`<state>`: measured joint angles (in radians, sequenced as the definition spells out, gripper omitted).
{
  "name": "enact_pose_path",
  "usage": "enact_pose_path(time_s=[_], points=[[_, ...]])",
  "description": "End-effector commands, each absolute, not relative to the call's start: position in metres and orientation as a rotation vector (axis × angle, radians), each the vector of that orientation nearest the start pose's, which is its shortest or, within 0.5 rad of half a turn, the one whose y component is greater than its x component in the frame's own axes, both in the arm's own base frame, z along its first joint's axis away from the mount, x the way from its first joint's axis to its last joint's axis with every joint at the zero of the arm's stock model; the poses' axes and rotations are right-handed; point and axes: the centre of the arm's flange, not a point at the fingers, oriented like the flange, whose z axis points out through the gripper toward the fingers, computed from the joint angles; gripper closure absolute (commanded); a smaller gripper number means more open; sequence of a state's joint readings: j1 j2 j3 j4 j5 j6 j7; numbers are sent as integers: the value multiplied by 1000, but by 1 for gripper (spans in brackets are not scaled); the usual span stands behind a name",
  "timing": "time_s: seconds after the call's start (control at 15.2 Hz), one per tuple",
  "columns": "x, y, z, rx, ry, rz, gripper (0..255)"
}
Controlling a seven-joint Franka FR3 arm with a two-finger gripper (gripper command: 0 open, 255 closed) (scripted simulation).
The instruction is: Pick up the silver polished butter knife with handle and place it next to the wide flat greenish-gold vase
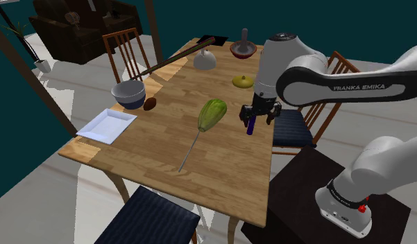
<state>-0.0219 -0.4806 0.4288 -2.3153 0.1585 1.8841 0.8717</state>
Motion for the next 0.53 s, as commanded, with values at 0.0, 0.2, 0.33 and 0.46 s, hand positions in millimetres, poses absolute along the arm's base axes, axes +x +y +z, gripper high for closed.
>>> enact_pose_path(time_s=[0.0,0.2,0.33,0.46], points=[[390,214,496,-3021,931,-48,0],[410,244,481,-2987,1017,-31,0],[423,264,471,-2962,1075,-20,0],[438,283,461,-2937,1131,-8,0]])
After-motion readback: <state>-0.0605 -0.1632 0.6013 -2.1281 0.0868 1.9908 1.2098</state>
